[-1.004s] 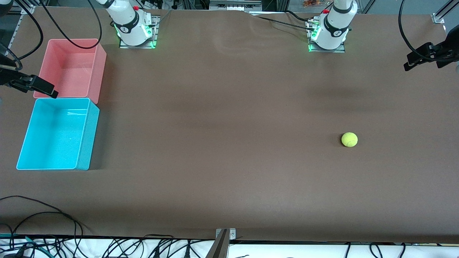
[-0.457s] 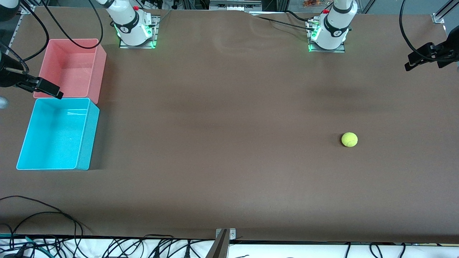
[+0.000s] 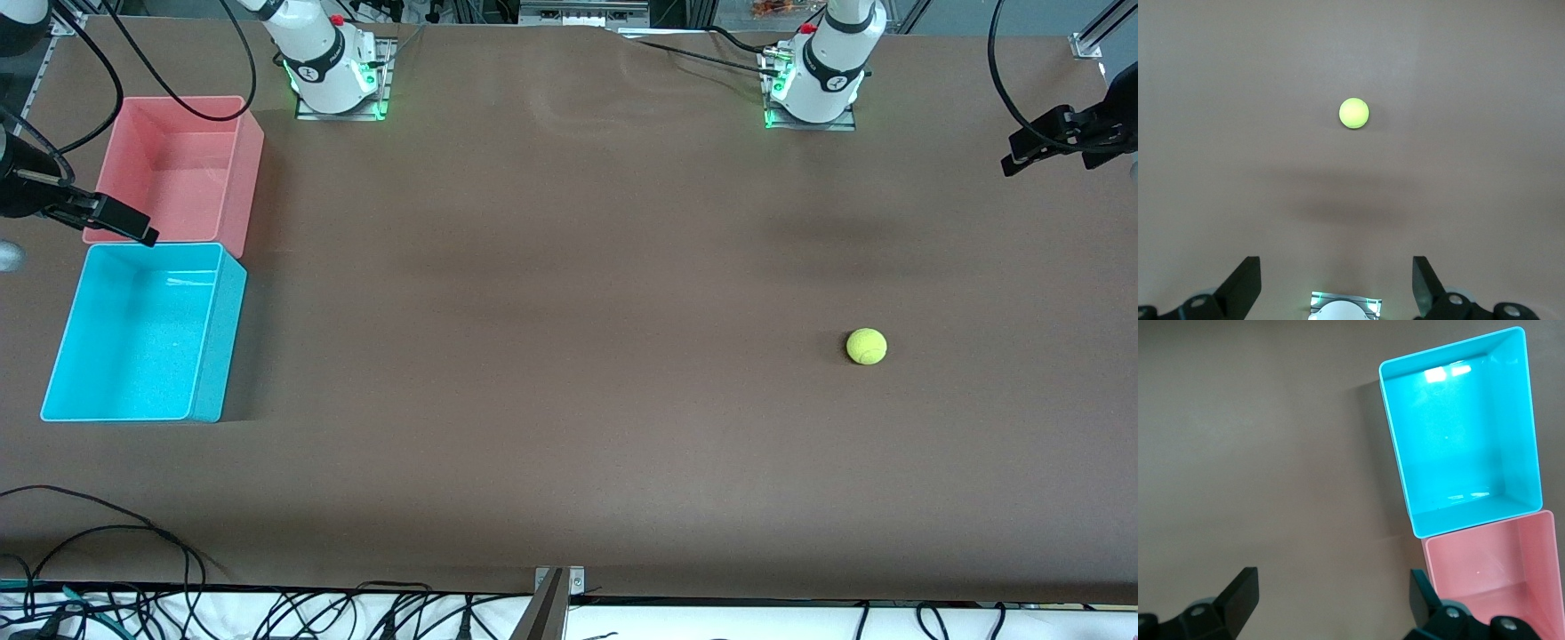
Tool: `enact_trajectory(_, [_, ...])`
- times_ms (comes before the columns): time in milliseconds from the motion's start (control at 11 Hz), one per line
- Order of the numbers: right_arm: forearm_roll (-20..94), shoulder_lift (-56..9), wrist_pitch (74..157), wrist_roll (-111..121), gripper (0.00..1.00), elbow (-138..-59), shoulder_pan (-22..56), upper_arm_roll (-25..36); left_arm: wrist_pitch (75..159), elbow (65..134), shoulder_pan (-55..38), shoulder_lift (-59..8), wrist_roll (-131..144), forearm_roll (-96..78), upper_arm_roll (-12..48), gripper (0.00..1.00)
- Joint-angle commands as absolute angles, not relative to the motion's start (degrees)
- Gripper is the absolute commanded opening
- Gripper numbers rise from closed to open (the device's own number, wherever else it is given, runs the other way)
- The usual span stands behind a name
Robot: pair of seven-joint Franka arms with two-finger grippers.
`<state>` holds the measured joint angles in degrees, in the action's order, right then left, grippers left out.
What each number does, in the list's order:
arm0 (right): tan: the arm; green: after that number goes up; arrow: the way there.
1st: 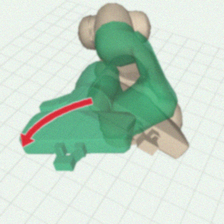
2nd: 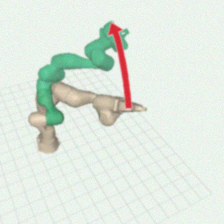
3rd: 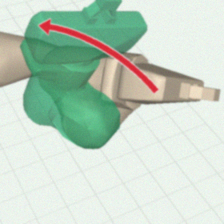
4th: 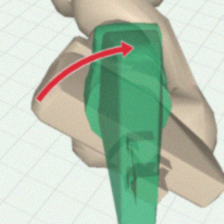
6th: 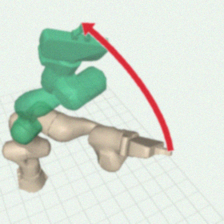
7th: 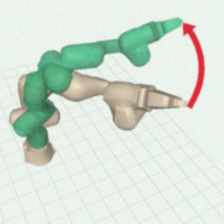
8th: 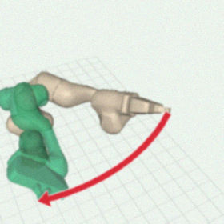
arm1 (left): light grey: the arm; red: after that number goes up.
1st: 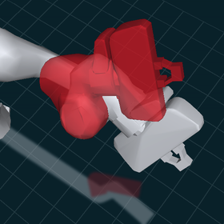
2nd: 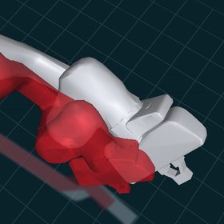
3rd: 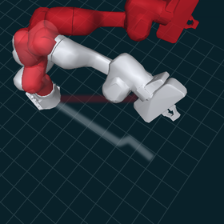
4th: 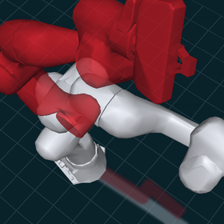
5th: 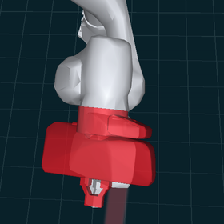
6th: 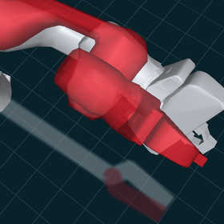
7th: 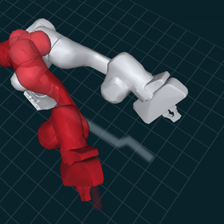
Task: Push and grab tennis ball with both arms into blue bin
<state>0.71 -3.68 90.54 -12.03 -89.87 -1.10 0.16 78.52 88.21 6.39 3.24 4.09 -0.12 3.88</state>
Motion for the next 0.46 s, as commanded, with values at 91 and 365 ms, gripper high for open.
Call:
enact_trajectory(91, [0.0,-3.1,90.2,-12.9,1.00,-89.7,-0.9,0.3,77.7,86.4,6.2,2.5,4.2,1.2,4.0,1.00])
enact_trajectory(365, [0.0,-3.0,90.2,-12.9,1.00,-89.6,-0.9,0.2,77.7,86.4,6.3,2.5,4.2,1.2,4.0,1.00])
